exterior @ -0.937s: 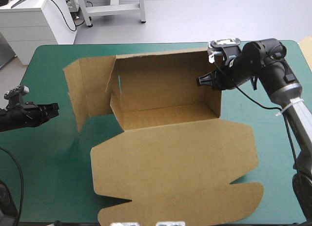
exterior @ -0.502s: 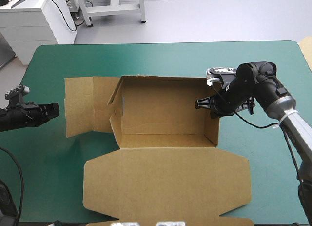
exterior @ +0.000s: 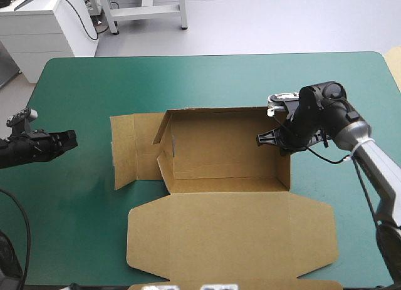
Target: Fold the box
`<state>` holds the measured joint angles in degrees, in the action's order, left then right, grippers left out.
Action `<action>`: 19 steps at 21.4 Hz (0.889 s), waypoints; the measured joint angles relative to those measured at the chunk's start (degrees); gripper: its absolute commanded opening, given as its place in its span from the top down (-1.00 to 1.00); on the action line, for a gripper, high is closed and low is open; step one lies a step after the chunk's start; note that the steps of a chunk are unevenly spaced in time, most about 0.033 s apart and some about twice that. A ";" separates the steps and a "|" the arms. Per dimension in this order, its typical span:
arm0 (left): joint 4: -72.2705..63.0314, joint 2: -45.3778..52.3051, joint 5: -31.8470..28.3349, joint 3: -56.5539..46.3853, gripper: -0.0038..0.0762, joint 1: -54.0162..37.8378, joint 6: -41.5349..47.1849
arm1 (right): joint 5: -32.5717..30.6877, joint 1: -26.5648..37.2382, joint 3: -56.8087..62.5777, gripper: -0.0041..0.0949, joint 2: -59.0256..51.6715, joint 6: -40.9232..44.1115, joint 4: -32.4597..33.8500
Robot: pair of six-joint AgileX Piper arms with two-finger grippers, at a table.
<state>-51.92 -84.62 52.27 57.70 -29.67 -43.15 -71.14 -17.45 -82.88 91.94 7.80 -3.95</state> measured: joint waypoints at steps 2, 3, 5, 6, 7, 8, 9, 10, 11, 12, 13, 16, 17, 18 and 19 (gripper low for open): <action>0.00 0.00 0.00 0.00 0.92 0.00 0.00 | 0.05 0.00 -1.62 0.92 1.92 -0.85 0.00; 0.00 0.00 0.00 0.00 0.92 0.00 0.00 | 0.11 0.00 -2.75 0.92 3.05 -1.12 0.14; 0.00 0.00 0.11 0.00 0.92 0.00 0.00 | 0.03 0.00 -5.47 0.92 6.07 -1.49 0.93; 0.00 0.00 0.14 0.00 0.92 0.00 0.00 | 0.14 0.00 -6.35 0.92 6.97 -1.54 1.28; 0.00 0.00 0.22 0.00 0.92 0.00 0.00 | 0.45 0.00 -7.72 0.92 8.46 -1.54 1.71; 0.00 0.00 0.29 0.00 0.92 0.00 0.00 | 0.56 0.00 -8.26 0.91 9.07 -1.54 2.09; 0.00 0.00 0.40 0.00 0.92 0.00 0.00 | 1.19 0.00 -9.29 0.89 10.45 -1.54 2.50; 0.00 0.00 0.42 0.00 0.92 0.00 0.00 | 1.56 0.00 -9.69 0.89 11.05 -1.54 2.61; 0.00 0.00 0.42 0.00 0.92 0.00 0.00 | 2.71 0.00 -10.22 0.89 12.07 -1.48 2.88; 0.00 0.00 0.45 0.00 0.92 0.00 0.00 | 3.38 0.00 -10.23 0.88 12.51 -1.48 2.93; -0.05 0.00 0.45 0.00 0.92 0.00 0.00 | 4.97 0.18 -10.23 0.81 13.01 -1.31 3.00; -0.05 0.00 0.49 0.00 0.92 0.00 0.00 | 6.62 0.80 -10.23 0.37 14.02 -1.25 2.43; -0.05 0.00 0.49 0.00 0.92 0.00 0.00 | 6.62 0.97 -10.23 0.12 14.16 -1.44 2.38; -0.05 0.00 0.43 0.00 0.92 0.00 0.00 | 6.55 1.17 -10.23 -0.04 14.23 -1.63 2.25; -0.05 0.00 0.43 0.00 0.92 0.00 0.00 | 6.55 1.21 -10.23 -0.16 14.23 -1.65 2.25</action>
<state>-51.97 -84.62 52.70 57.70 -29.67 -43.15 -64.59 -16.24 -93.11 106.17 6.15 -1.70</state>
